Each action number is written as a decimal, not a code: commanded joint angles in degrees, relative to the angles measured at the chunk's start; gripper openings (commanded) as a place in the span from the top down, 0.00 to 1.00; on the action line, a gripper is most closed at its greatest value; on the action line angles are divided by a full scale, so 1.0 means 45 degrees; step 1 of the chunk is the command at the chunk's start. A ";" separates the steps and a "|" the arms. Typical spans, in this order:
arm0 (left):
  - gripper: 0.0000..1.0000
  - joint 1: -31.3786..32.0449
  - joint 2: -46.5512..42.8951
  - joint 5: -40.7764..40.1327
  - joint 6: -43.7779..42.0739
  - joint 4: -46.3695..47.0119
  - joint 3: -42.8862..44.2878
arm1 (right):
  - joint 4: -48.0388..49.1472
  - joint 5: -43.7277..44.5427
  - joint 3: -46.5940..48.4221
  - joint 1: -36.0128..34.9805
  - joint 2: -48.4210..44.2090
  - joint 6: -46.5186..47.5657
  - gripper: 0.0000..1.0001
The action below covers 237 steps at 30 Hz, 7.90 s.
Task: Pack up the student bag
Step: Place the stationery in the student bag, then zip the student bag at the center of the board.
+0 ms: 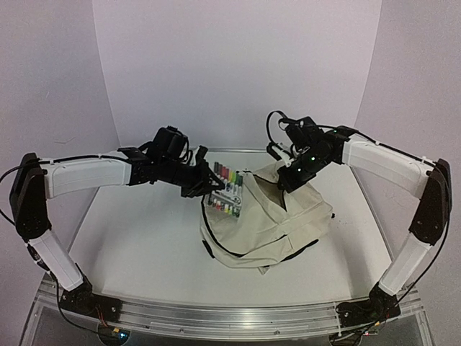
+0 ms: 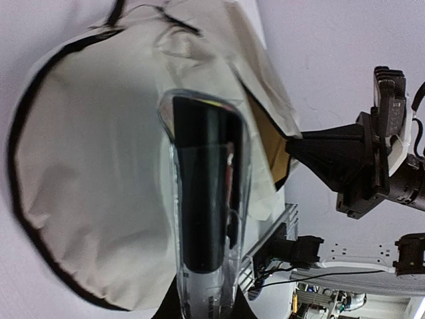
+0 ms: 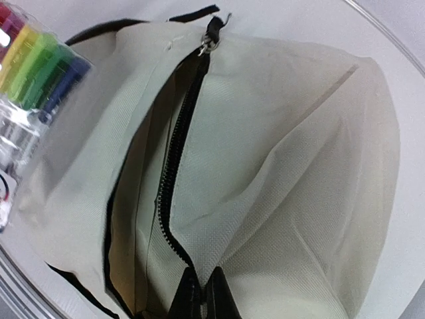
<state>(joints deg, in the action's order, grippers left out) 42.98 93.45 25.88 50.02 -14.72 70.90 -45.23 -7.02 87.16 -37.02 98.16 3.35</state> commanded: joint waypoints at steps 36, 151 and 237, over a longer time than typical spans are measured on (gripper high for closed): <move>1.00 0.1059 0.6530 -0.0086 0.4658 0.7734 0.4463 | 0.1371 -0.4303 0.0620 0.0218 -0.0544 -0.2390 1.00; 0.95 0.0817 0.3455 -0.0611 -0.1208 -0.1322 0.5348 | 0.2714 -0.7343 -0.2451 -0.0472 0.0977 -0.3335 0.81; 0.45 -0.0235 1.0913 0.0029 -0.4061 -0.7874 1.4619 | 0.1169 -0.5967 -0.0630 0.1088 0.2441 -0.0078 0.49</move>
<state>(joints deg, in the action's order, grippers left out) 39.65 139.66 27.46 35.68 -41.20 132.52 -31.70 -35.35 85.76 -30.79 107.22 4.27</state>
